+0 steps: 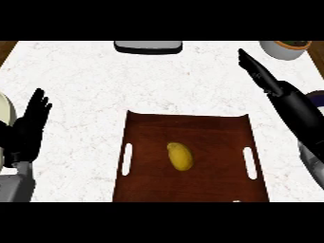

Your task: Pick the lemon from the tray and place it in the plate

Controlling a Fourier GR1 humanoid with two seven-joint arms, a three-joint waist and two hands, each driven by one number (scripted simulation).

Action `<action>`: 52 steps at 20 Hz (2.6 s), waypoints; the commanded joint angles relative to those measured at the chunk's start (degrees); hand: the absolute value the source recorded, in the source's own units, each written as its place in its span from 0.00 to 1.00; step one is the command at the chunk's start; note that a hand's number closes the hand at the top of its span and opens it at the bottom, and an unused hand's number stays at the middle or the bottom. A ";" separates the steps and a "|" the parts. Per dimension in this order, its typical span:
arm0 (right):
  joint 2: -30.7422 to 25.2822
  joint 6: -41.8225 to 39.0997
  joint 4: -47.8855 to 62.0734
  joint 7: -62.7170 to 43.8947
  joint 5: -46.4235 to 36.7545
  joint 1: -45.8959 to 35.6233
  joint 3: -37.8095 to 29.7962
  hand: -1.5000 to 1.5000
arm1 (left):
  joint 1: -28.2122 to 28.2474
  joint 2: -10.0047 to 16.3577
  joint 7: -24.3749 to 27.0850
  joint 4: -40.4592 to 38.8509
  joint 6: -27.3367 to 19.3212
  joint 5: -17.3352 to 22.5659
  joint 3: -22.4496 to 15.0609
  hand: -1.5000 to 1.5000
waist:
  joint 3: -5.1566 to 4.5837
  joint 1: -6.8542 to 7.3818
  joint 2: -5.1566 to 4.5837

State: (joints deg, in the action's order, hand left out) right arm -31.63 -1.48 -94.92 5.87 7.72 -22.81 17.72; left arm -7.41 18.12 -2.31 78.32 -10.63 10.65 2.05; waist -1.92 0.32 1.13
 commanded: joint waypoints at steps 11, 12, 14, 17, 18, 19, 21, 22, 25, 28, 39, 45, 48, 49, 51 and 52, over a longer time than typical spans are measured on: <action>3.57 -30.50 22.49 -25.51 0.51 -12.71 24.93 0.00 | -12.31 1.57 5.27 9.69 14.68 -4.96 -15.29 0.50 | 1.77 9.48 -3.34; 4.45 -31.84 23.69 -24.77 -1.78 -15.48 26.26 0.00 | -12.02 2.38 5.22 9.83 15.46 -3.91 -14.21 0.50 | 1.83 9.47 -3.00; 7.55 -33.50 26.59 -24.32 -5.10 -21.14 27.89 0.00 | -11.77 2.33 5.44 9.64 15.15 -4.25 -14.01 0.50 | 1.87 7.70 -2.51; 15.38 -37.14 37.00 -25.18 -4.26 -27.76 27.67 0.00 | -11.23 3.65 5.27 10.02 15.94 -3.77 -12.66 0.50 | 1.91 5.77 -2.33; 17.68 -37.62 38.80 -25.69 -5.52 -29.40 28.61 0.00 | -9.37 2.54 5.41 10.10 15.18 -4.57 -13.87 0.50 | 1.90 5.01 -2.13; 17.47 -40.62 40.21 -25.90 -4.68 -32.90 26.95 0.00 | -9.11 3.53 5.16 9.62 15.41 -3.68 -11.97 0.50 | 1.89 3.95 -1.87; 20.31 -42.48 45.86 -26.91 -6.07 -36.58 27.08 0.00 | -9.59 3.33 6.37 8.32 14.96 -5.09 -11.95 0.50 | 1.88 3.27 -1.95; 23.15 -42.94 47.17 -30.60 -5.16 -36.35 27.08 0.00 | -7.43 5.14 5.66 11.00 16.21 -3.47 -10.43 0.50 | 1.87 2.90 -1.55; 27.26 -48.77 53.66 -36.75 -0.57 -40.30 23.67 0.00 | -4.18 4.12 7.55 11.40 15.05 -4.99 -11.06 0.50 | 1.84 2.20 -1.42; 28.27 -55.77 61.04 -39.59 2.04 -44.42 21.77 0.00 | -5.76 4.38 3.96 13.53 15.91 -3.71 -10.81 0.50 | 1.87 2.40 -1.56; 30.74 -63.16 75.71 -39.11 -1.06 -55.10 21.91 0.00 | -6.76 4.09 4.05 12.70 17.22 -3.54 -8.58 0.50 | 1.88 2.19 -2.03; 30.99 -62.25 81.49 -35.40 -3.35 -55.23 21.30 0.00 | -4.81 3.25 2.35 17.03 16.92 -4.64 -9.54 0.50 | 1.90 3.00 -2.22; 31.62 -61.85 80.72 -34.50 -4.21 -52.37 22.39 0.00 | -3.73 3.64 4.22 15.47 17.94 -5.14 -8.85 0.50 | 1.89 2.75 -2.14; 31.62 -62.39 77.96 -36.35 -2.81 -50.15 23.27 0.00 | -6.38 2.52 1.87 16.41 16.43 -5.62 -8.98 0.50 | 1.89 2.76 -1.93; 31.62 -63.34 79.08 -34.24 -4.11 -51.95 23.37 0.00 | -5.77 2.96 5.56 14.33 18.21 -5.72 -8.68 0.50 | 1.87 3.23 -2.23; 31.62 -64.58 80.60 -31.85 -6.22 -52.16 23.33 0.00 | -5.89 2.35 7.13 10.74 18.01 -6.34 -8.35 0.50 | 1.89 1.99 -2.21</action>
State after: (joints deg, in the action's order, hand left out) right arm -0.17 -62.51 -15.32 -28.40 3.98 -75.59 40.22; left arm -13.30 20.96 2.11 92.33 6.67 5.02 -6.77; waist -0.03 2.81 -0.96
